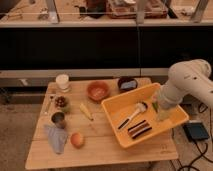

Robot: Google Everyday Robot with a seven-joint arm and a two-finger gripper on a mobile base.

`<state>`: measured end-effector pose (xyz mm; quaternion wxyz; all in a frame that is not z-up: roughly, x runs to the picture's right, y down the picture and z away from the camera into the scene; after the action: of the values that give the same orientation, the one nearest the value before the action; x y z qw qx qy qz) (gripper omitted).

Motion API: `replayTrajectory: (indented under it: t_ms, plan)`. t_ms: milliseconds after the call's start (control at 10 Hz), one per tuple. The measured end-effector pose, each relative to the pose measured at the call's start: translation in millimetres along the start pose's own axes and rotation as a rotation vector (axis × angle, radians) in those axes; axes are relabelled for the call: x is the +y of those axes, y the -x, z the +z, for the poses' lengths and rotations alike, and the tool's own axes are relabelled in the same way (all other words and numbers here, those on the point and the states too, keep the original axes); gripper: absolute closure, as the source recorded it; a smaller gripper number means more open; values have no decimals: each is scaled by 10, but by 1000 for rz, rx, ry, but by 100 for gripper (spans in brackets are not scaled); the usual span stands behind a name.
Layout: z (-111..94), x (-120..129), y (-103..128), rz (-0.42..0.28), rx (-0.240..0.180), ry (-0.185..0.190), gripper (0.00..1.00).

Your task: Place apple in paper cup

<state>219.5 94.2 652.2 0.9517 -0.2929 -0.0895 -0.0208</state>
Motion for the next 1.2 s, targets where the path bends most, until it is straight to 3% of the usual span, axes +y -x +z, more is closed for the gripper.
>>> replayTrajectory:
  t_ms: [300,1000,1200]
  plan:
    - [-5,78,707,-104,-78,-4,35]
    - [3,98,783,-124,-96,-5,35]
    - [-13,113,892,-153,-177,-13,35]
